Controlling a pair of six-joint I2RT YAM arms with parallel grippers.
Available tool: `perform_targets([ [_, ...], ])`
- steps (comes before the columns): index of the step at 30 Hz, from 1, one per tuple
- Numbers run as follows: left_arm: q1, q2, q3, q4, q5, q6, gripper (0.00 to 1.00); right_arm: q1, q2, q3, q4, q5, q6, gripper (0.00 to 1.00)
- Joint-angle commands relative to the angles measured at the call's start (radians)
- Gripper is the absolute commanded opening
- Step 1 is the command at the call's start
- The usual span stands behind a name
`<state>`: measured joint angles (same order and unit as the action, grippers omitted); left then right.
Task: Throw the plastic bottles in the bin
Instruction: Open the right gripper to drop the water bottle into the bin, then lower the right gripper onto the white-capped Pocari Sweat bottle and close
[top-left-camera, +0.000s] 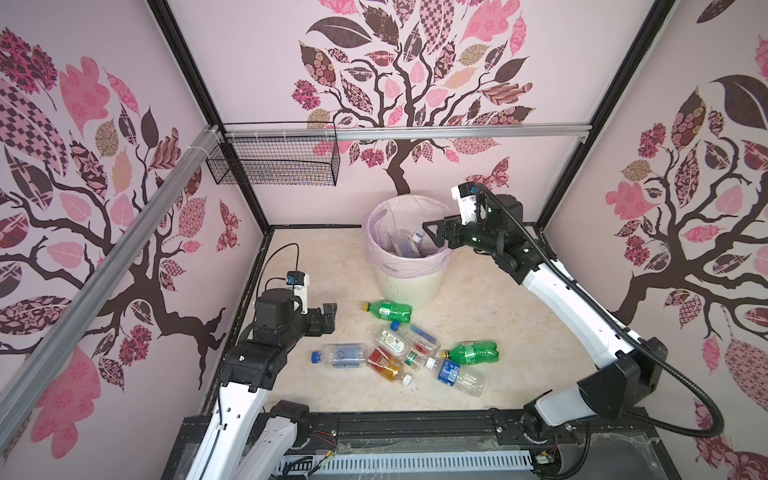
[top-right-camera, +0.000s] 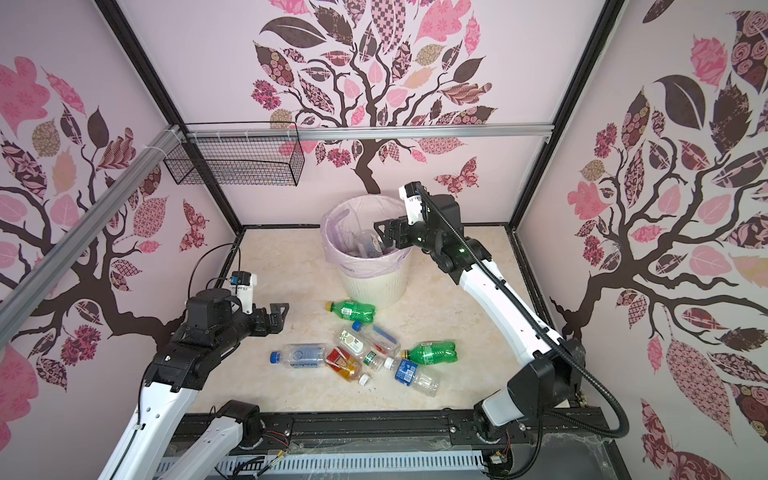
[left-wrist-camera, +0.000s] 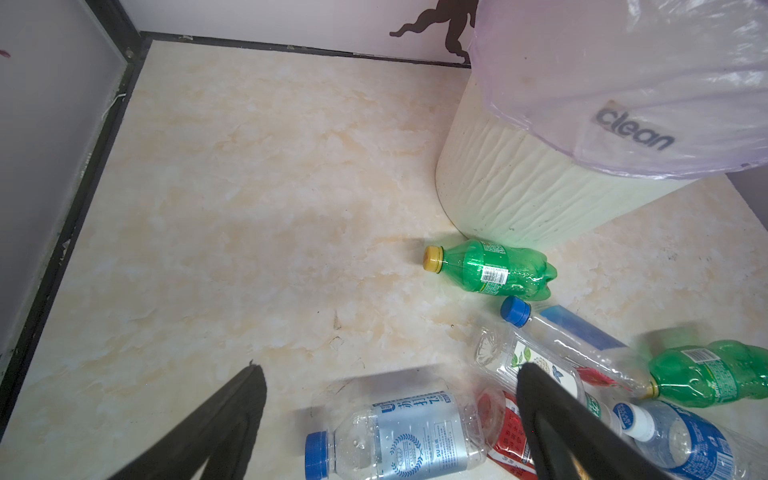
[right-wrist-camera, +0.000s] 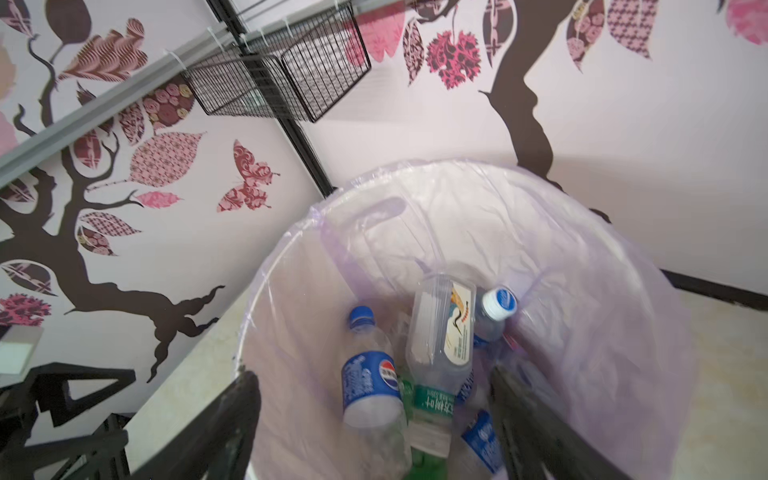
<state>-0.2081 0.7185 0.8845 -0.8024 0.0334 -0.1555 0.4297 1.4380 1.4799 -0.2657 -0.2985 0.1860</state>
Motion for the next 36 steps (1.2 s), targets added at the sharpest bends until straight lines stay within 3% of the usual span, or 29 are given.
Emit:
perform_targets([
  [1,0.001,0.02,0.039,0.011,0.023,0.019,0.98,-0.003,-0.173,-0.044,-0.089,0.097,-0.034,0.89],
  [5,0.001,0.034,0.031,0.029,0.031,0.015,0.98,-0.004,-0.299,-0.146,-0.189,0.127,-0.06,0.89],
  [8,0.002,0.033,0.027,0.03,0.031,0.014,0.98,-0.004,-0.351,-0.222,-0.276,0.083,-0.083,0.89],
  [18,0.001,0.027,0.028,0.026,-0.01,0.017,0.98,0.01,-0.357,-0.368,-0.489,-0.131,-0.053,0.78],
  [21,0.001,0.029,0.023,0.029,-0.027,0.021,0.97,0.046,-0.349,-0.418,-0.495,-0.152,-0.023,0.79],
  [29,0.001,0.055,0.025,0.05,-0.069,-0.007,0.97,0.136,-0.286,-0.511,-0.529,-0.08,0.006,0.79],
  [36,0.002,0.047,0.005,0.065,-0.064,-0.021,0.97,0.359,-0.225,-0.563,-0.517,0.042,0.103,0.79],
])
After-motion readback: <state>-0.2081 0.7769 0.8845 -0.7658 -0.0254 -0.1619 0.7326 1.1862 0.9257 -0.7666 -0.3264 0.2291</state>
